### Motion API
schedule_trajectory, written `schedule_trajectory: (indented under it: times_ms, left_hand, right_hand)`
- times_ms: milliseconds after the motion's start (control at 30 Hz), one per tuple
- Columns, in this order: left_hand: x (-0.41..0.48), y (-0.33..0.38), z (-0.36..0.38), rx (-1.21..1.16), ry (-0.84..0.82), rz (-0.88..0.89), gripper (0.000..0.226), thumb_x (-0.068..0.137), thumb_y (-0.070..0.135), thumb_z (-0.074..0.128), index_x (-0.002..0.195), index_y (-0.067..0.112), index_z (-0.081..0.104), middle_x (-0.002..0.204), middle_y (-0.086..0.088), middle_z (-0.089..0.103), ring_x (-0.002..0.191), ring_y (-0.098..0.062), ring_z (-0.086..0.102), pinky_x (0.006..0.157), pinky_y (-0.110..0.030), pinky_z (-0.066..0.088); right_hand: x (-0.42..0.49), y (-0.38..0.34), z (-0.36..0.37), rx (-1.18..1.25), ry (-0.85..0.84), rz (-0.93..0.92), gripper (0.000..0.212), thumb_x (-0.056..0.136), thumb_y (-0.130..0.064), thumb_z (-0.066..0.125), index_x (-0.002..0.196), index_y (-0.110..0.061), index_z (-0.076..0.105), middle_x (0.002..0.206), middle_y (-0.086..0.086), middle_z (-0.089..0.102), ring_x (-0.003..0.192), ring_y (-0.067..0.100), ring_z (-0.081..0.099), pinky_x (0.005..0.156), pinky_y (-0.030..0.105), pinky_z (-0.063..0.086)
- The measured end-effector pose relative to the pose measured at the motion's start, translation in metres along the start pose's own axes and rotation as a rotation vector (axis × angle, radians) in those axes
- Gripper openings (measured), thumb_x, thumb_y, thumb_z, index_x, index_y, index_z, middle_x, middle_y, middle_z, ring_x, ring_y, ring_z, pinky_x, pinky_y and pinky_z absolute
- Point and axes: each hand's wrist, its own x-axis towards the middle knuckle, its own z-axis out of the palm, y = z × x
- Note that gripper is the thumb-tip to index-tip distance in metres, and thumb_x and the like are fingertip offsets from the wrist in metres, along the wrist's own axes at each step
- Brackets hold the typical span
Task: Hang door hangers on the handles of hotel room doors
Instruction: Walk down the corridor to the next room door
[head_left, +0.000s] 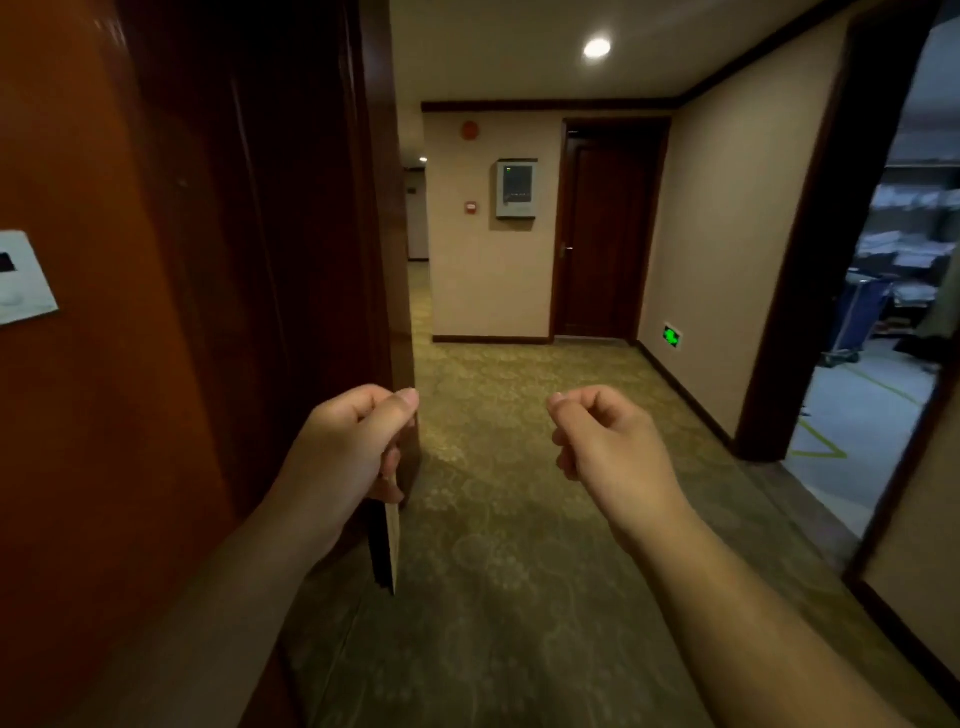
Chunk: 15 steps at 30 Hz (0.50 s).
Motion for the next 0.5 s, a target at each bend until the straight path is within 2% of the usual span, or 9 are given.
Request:
schedule_trajectory:
  times_ms: [67,133,200,300,333,400,500]
  left_hand:
    - [0.029,-0.004,0.003,0.045,0.005,-0.011,0.032,0.098,0.037,0.052,0.08,0.012,0.062,0.058,-0.003,0.049,0.053,-0.015,0.052,0.054,-0.029,0.054]
    - [0.054,-0.008,0.005,0.096,0.014,-0.028,0.029,0.097,0.037,0.054,0.084,0.014,0.066,0.057,-0.002,0.051,0.054,-0.014,0.055,0.059,-0.031,0.059]
    - [0.076,-0.016,0.006,0.132,0.04,-0.028,0.028,0.096,0.036,0.055,0.084,0.013,0.067,0.058,-0.003,0.052,0.054,-0.013,0.055,0.061,-0.032,0.06]
    - [0.102,-0.032,0.016,0.181,0.06,-0.051,0.026,0.096,0.033,0.056,0.085,0.011,0.067,0.06,-0.007,0.053,0.051,-0.013,0.055,0.057,-0.028,0.057]
    - [0.11,-0.038,0.02,0.198,0.056,-0.071,0.025,0.096,0.032,0.056,0.085,0.012,0.067,0.059,-0.006,0.053,0.05,-0.013,0.055,0.056,-0.029,0.057]
    - [0.127,-0.05,0.026,0.219,0.048,-0.117,0.024,0.095,0.033,0.058,0.085,0.013,0.068,0.057,-0.004,0.054,0.05,-0.014,0.055,0.059,-0.036,0.06]
    - [0.152,-0.068,0.037,0.241,0.062,-0.137,0.029,0.096,0.033,0.057,0.085,0.009,0.066,0.056,-0.007,0.056,0.052,-0.02,0.057,0.065,-0.035,0.059]
  right_hand:
    - [0.041,0.007,0.005,-0.045,-0.047,-0.029,0.016,0.092,-0.029,0.064,0.078,-0.019,0.061,0.067,-0.003,0.06,0.054,0.012,0.051,0.049,0.023,0.042]
    - [0.078,0.013,0.01,-0.155,-0.119,-0.086,0.013,0.092,-0.031,0.062,0.083,-0.022,0.061,0.071,-0.006,0.059,0.053,0.004,0.049,0.044,0.013,0.04]
    - [0.107,0.017,0.016,-0.284,-0.19,-0.144,0.011,0.093,-0.04,0.059,0.094,-0.029,0.062,0.079,-0.012,0.061,0.062,-0.002,0.055,0.048,0.011,0.04]
    - [0.134,0.032,0.024,-0.191,-0.228,-0.064,0.015,0.093,-0.048,0.056,0.1,-0.036,0.06,0.086,-0.011,0.067,0.072,0.004,0.065,0.054,0.02,0.051]
    - [0.141,0.039,0.027,-0.124,-0.232,-0.024,0.015,0.092,-0.049,0.056,0.099,-0.036,0.061,0.086,-0.009,0.069,0.073,0.007,0.067,0.06,0.027,0.057]
    - [0.157,0.051,0.029,-0.093,-0.229,0.008,0.015,0.092,-0.049,0.056,0.098,-0.036,0.062,0.085,-0.006,0.069,0.074,0.012,0.068,0.069,0.037,0.058]
    - [0.187,0.07,0.027,-0.095,-0.22,0.026,0.016,0.093,-0.046,0.056,0.096,-0.033,0.064,0.084,-0.005,0.069,0.073,0.014,0.067,0.067,0.037,0.057]
